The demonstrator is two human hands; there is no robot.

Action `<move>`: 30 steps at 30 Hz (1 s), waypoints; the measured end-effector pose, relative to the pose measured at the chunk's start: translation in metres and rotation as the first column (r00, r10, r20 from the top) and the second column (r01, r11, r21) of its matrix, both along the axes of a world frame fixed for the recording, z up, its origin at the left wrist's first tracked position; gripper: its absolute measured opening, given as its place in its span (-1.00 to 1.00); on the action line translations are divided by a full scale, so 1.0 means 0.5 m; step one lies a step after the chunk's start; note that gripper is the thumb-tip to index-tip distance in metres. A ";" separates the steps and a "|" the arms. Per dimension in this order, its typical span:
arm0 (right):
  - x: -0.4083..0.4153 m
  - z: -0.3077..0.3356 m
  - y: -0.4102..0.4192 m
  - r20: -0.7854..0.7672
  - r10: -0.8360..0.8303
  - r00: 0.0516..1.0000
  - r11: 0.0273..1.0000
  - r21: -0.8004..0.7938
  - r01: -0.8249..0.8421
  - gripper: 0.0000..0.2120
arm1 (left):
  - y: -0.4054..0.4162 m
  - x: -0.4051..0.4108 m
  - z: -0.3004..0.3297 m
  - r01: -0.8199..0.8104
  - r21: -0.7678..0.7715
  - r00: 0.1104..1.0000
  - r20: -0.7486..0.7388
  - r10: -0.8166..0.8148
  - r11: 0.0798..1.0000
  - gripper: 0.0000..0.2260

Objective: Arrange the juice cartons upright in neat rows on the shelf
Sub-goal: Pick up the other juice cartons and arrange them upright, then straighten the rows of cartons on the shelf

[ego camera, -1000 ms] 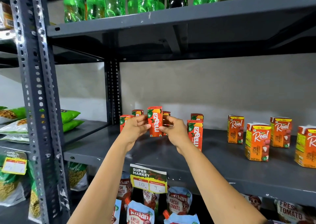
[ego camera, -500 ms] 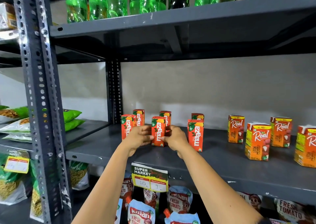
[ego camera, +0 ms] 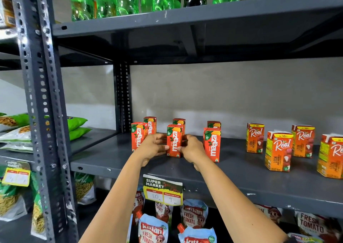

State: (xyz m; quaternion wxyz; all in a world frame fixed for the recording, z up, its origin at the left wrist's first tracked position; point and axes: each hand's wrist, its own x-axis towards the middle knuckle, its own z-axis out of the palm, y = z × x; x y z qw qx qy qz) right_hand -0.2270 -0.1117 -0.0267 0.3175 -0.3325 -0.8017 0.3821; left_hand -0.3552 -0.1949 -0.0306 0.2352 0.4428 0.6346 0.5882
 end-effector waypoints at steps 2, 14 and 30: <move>0.000 -0.002 -0.001 0.011 -0.003 1.000 1.000 0.007 0.003 -0.52 | -0.004 0.002 0.001 0.000 -0.004 1.000 -0.007 0.000 1.000 -0.63; 0.058 0.013 -0.030 0.096 -0.048 0.994 0.964 0.264 0.021 -0.61 | -0.028 0.038 0.025 -0.269 0.054 0.941 -0.201 0.274 0.962 -0.61; 0.256 0.034 0.095 0.323 -0.043 0.945 0.999 0.020 0.039 -0.31 | 0.104 0.190 0.019 -0.170 -0.276 0.860 -0.510 0.006 0.946 -0.59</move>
